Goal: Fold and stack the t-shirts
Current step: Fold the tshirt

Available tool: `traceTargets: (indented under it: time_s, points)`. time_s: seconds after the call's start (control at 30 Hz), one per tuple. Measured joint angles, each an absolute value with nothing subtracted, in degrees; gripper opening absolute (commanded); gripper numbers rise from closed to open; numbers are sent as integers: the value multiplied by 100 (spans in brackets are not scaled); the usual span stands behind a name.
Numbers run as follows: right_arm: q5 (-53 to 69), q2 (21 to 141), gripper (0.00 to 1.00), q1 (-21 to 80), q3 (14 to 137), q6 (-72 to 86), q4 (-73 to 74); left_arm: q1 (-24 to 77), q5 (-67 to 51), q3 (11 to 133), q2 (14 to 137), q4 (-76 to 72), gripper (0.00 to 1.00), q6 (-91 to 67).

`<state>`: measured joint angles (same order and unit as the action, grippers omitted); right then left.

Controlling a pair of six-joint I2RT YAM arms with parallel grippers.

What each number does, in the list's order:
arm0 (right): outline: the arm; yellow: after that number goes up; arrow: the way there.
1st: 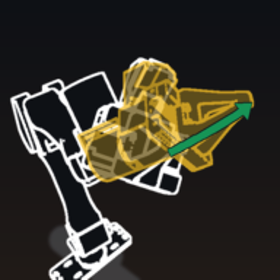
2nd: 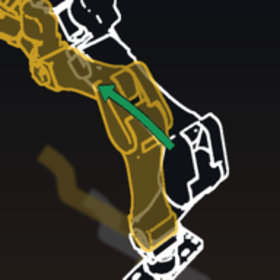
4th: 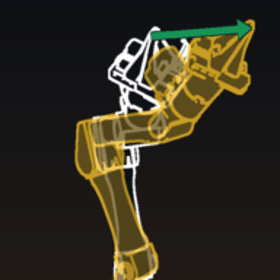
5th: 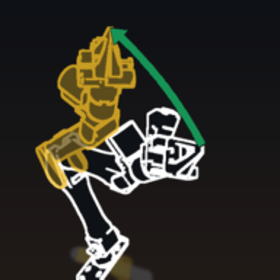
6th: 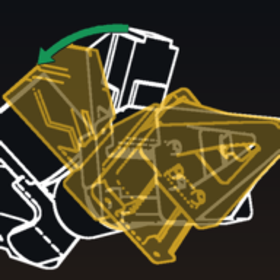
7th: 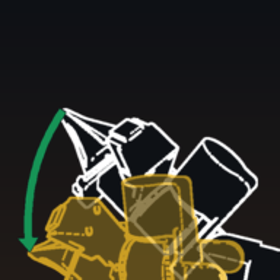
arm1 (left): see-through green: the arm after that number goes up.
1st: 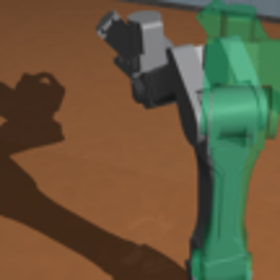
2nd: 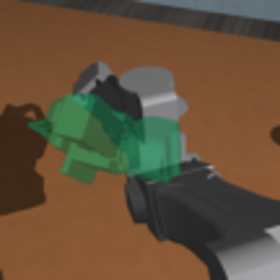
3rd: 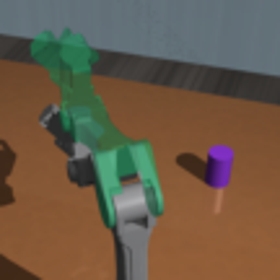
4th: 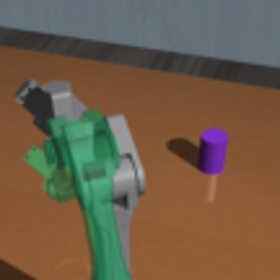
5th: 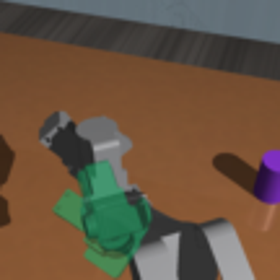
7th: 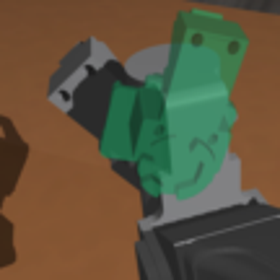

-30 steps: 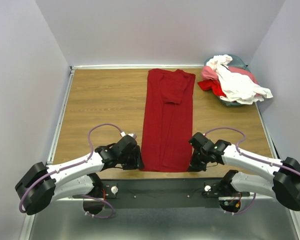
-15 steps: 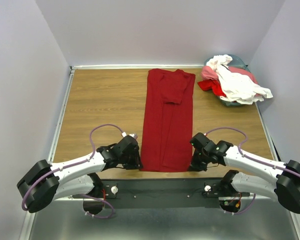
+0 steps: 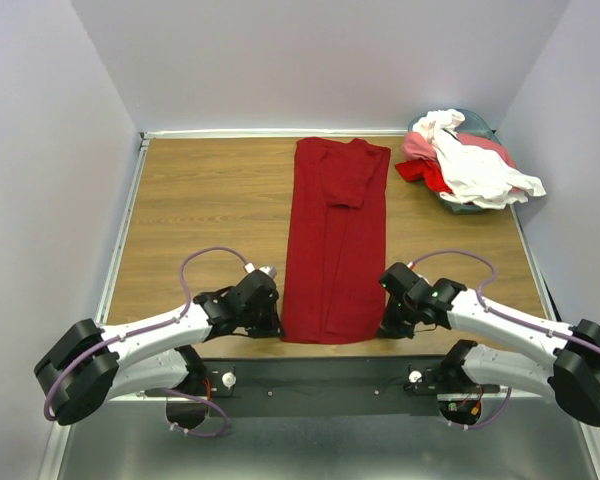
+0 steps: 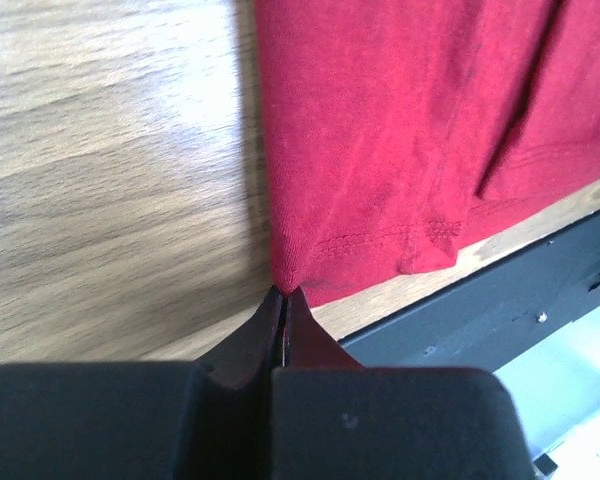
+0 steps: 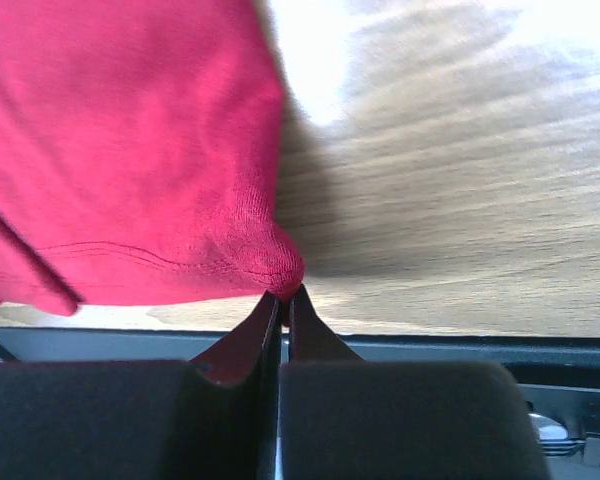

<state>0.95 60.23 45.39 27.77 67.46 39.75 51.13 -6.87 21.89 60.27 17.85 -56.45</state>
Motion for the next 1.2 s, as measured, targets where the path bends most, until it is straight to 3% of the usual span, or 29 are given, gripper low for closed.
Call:
traceTargets:
  time_s: [0.33, 1.2]
  points:
    - [-390, 6414, 1, 4508, 3750, 6405, 4101, 5017, -320, 3398, 6309, 1586, 0, -5487]
    - [-1704, 9859, 1, 2600, 7485, 3918, 3966, 3212, -113, 5983, 9236, 642, 0, -3745]
